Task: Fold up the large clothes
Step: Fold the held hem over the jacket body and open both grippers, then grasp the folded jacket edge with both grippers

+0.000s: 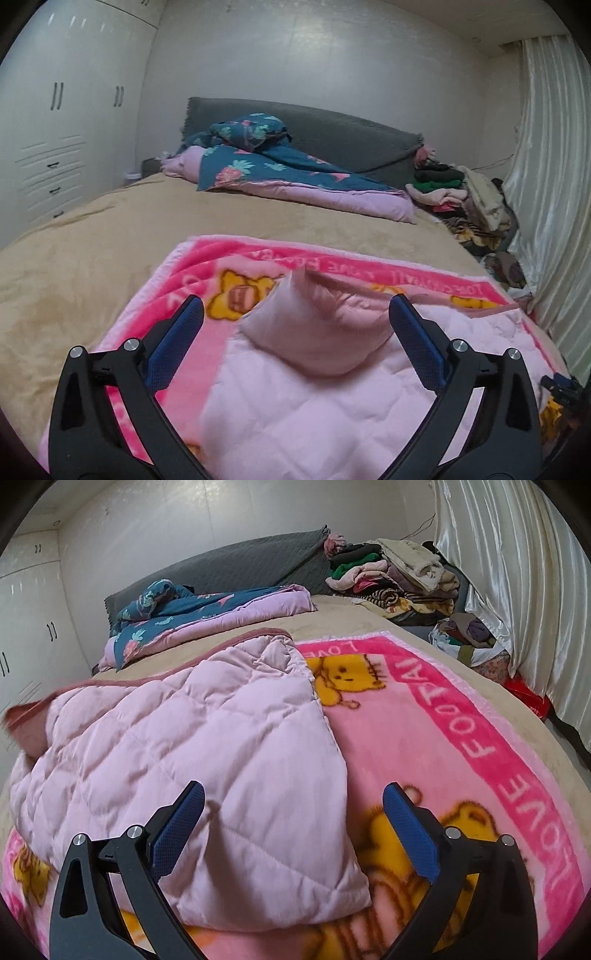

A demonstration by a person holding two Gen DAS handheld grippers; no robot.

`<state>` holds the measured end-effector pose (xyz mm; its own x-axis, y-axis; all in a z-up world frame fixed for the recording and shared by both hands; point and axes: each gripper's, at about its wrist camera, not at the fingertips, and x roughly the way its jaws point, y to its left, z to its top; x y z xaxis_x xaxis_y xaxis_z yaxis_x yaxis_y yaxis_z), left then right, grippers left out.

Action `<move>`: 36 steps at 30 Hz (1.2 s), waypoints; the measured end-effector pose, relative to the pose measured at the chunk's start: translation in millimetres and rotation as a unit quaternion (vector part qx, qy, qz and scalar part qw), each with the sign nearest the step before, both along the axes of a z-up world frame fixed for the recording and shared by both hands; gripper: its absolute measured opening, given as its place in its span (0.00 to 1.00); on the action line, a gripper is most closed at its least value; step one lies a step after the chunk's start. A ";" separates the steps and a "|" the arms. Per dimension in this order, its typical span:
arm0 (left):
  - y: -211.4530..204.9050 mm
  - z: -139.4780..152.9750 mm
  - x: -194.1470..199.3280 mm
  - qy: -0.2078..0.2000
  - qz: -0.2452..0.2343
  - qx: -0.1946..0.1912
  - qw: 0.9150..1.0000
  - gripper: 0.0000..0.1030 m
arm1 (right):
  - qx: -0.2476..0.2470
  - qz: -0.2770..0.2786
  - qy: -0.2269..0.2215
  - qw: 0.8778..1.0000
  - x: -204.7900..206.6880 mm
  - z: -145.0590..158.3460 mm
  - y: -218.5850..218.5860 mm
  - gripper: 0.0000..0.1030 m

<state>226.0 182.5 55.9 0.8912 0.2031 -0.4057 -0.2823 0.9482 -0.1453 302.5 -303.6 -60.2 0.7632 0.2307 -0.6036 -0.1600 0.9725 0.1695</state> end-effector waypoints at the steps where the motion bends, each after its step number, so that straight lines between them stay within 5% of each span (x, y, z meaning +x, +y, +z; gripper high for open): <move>1: 4.1 -3.6 -1.5 0.005 0.005 -0.001 1.000 0.91 | -0.002 0.002 -0.002 1.000 -1.4 0.5 0.2 0.94; 8: 40.2 -55.6 -6.8 0.062 0.006 -0.053 0.997 0.91 | -0.010 0.011 -0.011 1.000 -7.6 5.3 -1.7 0.94; 13: 50.5 -113.3 -12.5 0.141 -0.018 -0.116 0.983 0.91 | -0.050 0.028 -0.016 0.998 -10.3 2.1 -3.5 0.94; 19: 39.3 -139.8 -3.2 0.156 -0.042 -0.164 0.973 0.87 | -0.053 0.053 -0.012 0.997 -3.7 -8.6 3.3 0.94; 20: 36.4 -138.6 -1.3 0.156 -0.039 -0.156 0.975 0.75 | -0.051 0.060 -0.009 0.997 -2.3 -11.2 6.7 0.89; 21: 32.4 -135.9 0.7 0.155 -0.038 -0.141 0.977 0.68 | -0.045 0.072 -0.009 0.996 -2.0 -12.5 10.3 0.55; 23: 22.1 -126.1 2.4 0.143 -0.044 -0.110 0.983 0.37 | -0.056 0.078 -0.014 0.995 -2.1 -13.1 22.7 0.38; 24: 17.4 -121.0 3.3 0.139 -0.042 -0.095 0.985 0.35 | -0.061 0.077 -0.024 0.995 -2.8 -11.2 27.6 0.28; 31: 9.5 -89.4 26.4 0.087 -0.018 -0.039 0.995 0.25 | -0.030 0.000 -0.060 0.998 21.0 20.0 28.4 0.13; 36: 8.4 -93.9 52.6 0.095 -0.012 -0.031 0.995 0.25 | -0.034 -0.018 -0.027 0.999 55.9 11.5 24.7 0.11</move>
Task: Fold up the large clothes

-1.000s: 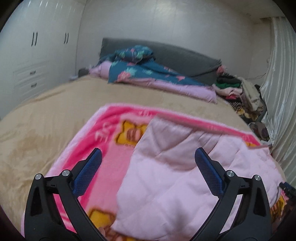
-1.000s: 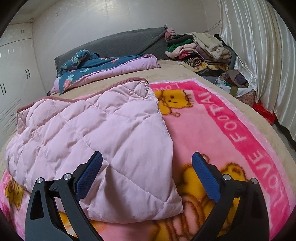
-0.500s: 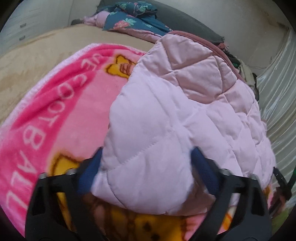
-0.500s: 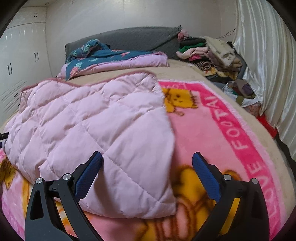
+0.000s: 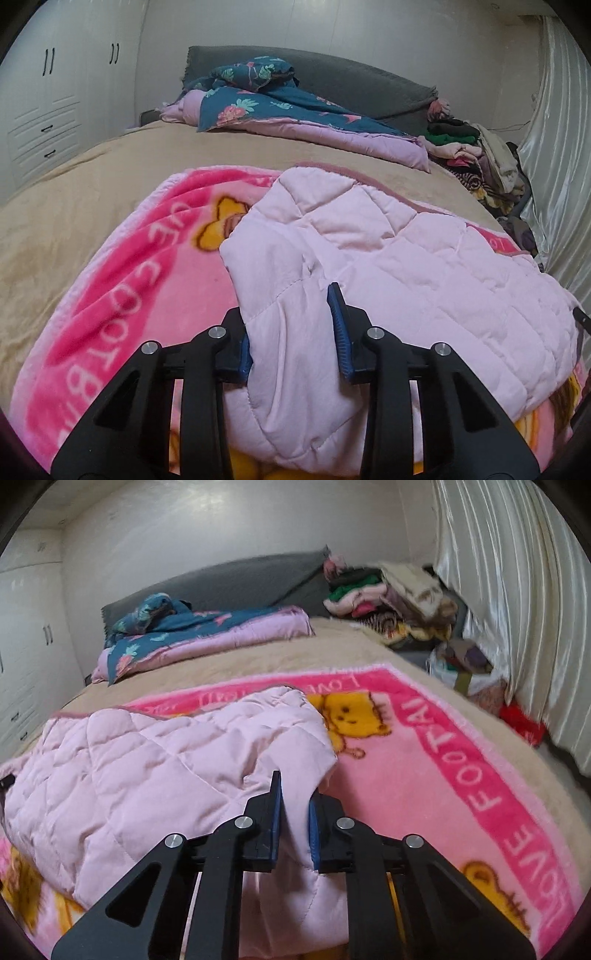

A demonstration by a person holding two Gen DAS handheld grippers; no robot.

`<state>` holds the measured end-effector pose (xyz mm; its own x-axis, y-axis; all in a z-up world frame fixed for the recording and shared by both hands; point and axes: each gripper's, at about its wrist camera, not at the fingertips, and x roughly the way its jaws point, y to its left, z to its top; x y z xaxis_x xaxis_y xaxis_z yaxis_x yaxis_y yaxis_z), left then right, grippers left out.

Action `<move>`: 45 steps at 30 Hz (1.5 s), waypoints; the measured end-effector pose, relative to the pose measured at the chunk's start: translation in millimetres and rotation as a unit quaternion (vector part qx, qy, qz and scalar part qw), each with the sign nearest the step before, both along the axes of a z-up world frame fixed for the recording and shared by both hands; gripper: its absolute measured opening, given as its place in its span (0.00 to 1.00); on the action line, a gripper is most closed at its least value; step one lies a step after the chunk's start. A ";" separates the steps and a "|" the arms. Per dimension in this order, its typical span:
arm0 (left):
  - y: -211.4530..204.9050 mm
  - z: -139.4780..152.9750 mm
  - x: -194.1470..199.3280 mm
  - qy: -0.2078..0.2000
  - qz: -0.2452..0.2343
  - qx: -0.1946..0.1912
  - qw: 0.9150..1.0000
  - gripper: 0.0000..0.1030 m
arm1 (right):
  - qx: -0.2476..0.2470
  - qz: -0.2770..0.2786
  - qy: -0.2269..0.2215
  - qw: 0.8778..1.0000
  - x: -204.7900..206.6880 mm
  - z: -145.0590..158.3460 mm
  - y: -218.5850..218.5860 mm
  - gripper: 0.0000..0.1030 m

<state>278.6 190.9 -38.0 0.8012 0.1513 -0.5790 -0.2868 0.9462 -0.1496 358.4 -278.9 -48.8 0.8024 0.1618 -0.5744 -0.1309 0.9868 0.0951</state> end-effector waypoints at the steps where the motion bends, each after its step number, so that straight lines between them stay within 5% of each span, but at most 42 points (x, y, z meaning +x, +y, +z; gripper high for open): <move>1: -0.3 -3.5 5.9 0.006 -0.001 0.005 1.000 0.25 | -0.015 0.001 0.001 1.000 2.5 -2.3 3.6 0.11; 14: 6.9 -17.0 36.9 0.038 -0.012 0.007 0.999 0.28 | -0.079 -0.022 0.029 0.996 37.3 -35.2 28.9 0.11; 22: 8.7 -24.9 35.5 0.050 -0.011 -0.006 0.999 0.29 | -0.074 -0.037 0.037 0.996 34.5 -43.8 29.0 0.20; 25: 8.5 -23.2 34.2 0.054 -0.006 -0.005 0.998 0.31 | -0.070 -0.050 0.037 0.996 26.7 -37.8 25.9 0.41; 27: 8.7 -22.4 33.1 0.056 -0.003 -0.004 0.998 0.33 | -0.054 -0.065 0.034 0.996 19.1 -31.9 18.8 0.76; 30: 8.9 -19.4 28.0 0.057 0.003 -0.003 0.998 0.37 | -0.004 -0.058 0.028 0.998 3.6 -22.1 4.5 0.90; 45: -0.6 10.2 -20.7 0.033 0.016 0.003 0.999 0.86 | 0.062 -0.034 0.031 0.997 -61.0 -12.1 -5.1 0.96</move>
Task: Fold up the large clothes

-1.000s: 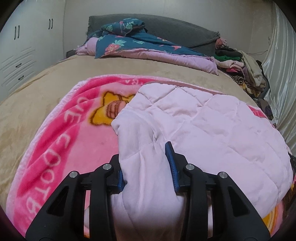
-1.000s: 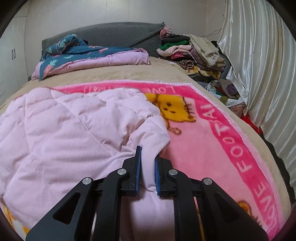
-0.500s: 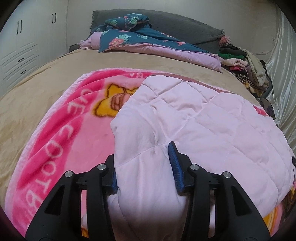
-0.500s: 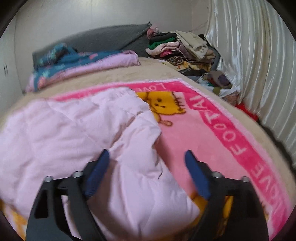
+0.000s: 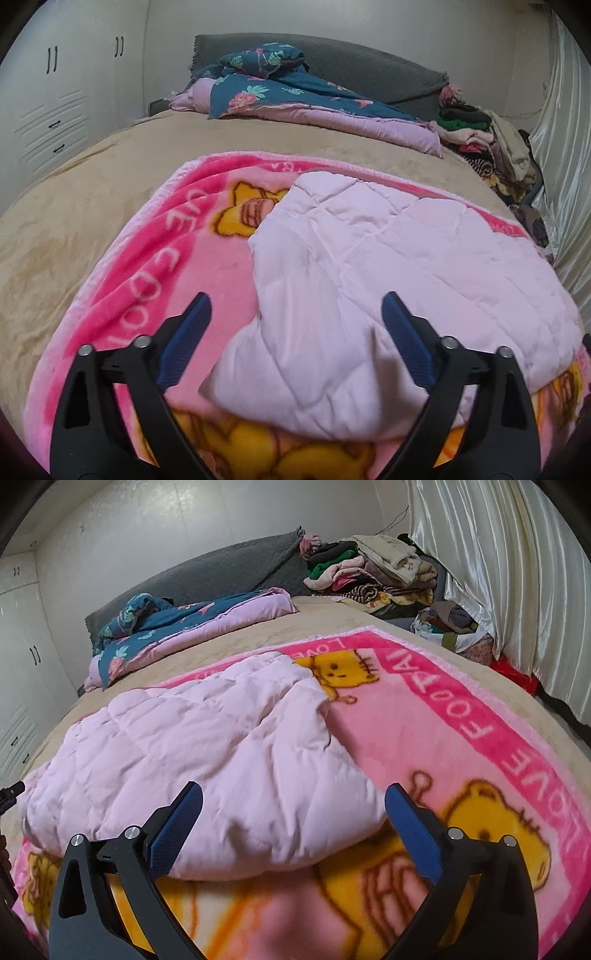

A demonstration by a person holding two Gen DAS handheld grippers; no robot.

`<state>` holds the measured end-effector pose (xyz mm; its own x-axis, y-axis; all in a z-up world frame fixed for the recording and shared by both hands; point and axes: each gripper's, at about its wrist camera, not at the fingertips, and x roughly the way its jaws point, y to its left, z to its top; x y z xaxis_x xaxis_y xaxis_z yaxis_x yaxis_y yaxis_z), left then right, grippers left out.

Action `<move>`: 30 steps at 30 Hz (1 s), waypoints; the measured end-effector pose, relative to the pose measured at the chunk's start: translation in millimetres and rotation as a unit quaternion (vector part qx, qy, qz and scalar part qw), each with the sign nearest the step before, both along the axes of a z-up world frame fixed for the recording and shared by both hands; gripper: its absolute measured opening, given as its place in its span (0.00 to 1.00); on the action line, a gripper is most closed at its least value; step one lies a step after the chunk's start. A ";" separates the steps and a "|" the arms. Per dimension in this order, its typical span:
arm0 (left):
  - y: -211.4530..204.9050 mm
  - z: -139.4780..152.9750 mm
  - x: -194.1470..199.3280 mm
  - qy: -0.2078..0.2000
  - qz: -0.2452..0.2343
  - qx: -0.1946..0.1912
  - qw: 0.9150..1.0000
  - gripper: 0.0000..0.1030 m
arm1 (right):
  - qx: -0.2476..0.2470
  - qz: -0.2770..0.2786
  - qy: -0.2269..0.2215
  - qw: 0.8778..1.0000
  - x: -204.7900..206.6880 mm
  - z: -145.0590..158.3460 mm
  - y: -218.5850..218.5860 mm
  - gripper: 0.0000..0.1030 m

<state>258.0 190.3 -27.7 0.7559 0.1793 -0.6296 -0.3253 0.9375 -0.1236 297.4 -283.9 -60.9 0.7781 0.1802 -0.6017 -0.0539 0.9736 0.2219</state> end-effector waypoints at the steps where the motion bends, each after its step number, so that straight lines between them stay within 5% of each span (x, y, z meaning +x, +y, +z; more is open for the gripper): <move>1: -0.9 0.6 -3.4 0.001 0.000 -0.001 1.000 0.87 | 0.001 -0.001 -0.001 1.000 -2.5 -0.3 0.0 0.96; 7: -6.3 -9.1 -15.1 0.014 0.005 -0.017 1.000 0.90 | 0.019 -0.018 0.007 1.000 -12.5 -8.1 -1.7 0.96; 13: 3.2 -33.8 -26.9 0.021 0.031 -0.086 0.996 0.90 | 0.030 -0.033 0.013 0.999 -19.6 -16.6 -4.1 0.96; 18: 22.5 -60.8 -31.2 0.004 0.039 -0.228 0.973 0.90 | 0.031 -0.037 0.022 0.999 -19.8 -22.2 -3.4 0.96; 22: 30.3 -78.7 -27.0 -0.003 0.036 -0.293 0.955 0.91 | 0.039 -0.043 0.031 0.998 -16.5 -26.5 -1.6 0.96; 30: 31.3 -84.6 -13.3 -0.011 0.034 -0.314 0.949 0.91 | 0.069 -0.059 0.045 0.995 -0.9 -34.2 2.5 0.96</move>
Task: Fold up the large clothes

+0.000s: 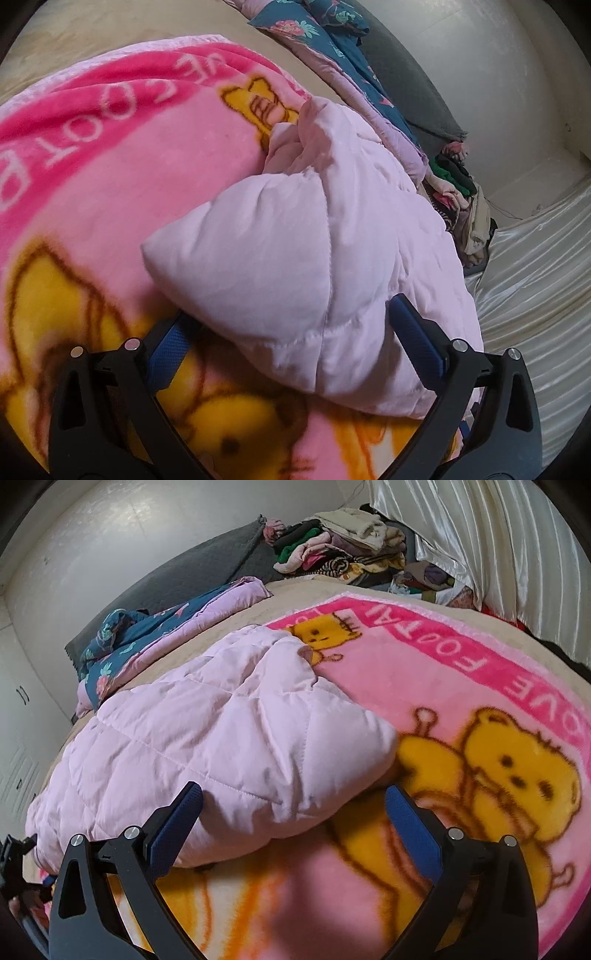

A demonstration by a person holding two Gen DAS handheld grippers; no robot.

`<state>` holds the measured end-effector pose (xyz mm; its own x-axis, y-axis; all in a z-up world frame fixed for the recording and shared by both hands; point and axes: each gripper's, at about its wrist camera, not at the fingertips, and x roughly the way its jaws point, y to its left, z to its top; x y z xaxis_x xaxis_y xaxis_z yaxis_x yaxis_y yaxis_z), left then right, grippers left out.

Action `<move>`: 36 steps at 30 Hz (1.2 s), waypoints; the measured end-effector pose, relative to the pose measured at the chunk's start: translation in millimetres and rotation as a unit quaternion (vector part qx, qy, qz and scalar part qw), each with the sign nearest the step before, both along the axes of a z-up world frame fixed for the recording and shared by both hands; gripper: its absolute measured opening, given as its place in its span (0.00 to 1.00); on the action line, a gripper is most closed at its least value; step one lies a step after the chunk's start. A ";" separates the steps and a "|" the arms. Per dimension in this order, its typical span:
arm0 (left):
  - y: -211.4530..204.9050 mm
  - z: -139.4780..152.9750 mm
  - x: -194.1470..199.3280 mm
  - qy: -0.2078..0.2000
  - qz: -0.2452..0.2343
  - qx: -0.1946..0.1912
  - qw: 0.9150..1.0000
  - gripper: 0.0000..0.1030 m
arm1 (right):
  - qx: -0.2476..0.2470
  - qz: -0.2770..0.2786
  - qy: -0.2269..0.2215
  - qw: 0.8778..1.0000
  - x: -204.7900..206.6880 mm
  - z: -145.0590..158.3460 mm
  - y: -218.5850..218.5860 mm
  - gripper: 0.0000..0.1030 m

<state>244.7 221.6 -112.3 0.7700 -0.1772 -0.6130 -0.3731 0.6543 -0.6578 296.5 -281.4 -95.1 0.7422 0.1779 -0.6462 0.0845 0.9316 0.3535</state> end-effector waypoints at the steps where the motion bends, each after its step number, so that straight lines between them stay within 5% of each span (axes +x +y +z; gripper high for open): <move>1: 0.2 -1.1 1.7 0.001 0.000 -0.002 1.000 0.91 | 0.007 -0.005 0.001 1.000 3.6 -2.1 -0.3 0.96; 8: 2.4 -4.6 8.0 0.001 -0.001 -0.003 1.000 0.92 | 0.077 -0.036 0.016 0.996 27.4 -21.3 -6.8 0.96; 19: -0.7 -7.4 15.2 -0.006 -0.002 0.008 1.000 0.92 | 0.106 -0.034 -0.005 0.994 41.4 -27.5 -6.9 0.93; 24: -4.6 -4.1 16.6 -0.006 -0.003 0.027 1.000 0.92 | 0.104 -0.023 -0.019 0.994 39.1 -21.2 -7.3 0.66; 29: -11.0 7.0 17.2 -0.005 -0.008 0.067 0.998 0.76 | 0.066 0.008 -0.049 0.997 33.6 -3.5 2.3 0.42; 36: -31.5 35.7 15.1 -0.016 -0.025 0.159 0.987 0.46 | -0.005 0.036 -0.072 0.997 28.4 18.5 17.7 0.33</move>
<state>259.8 190.2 -76.6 0.7849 -0.0171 -0.6194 -0.3180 0.8468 -0.4264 324.9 -263.7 -76.6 0.8134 0.2271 -0.5356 -0.0331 0.9372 0.3472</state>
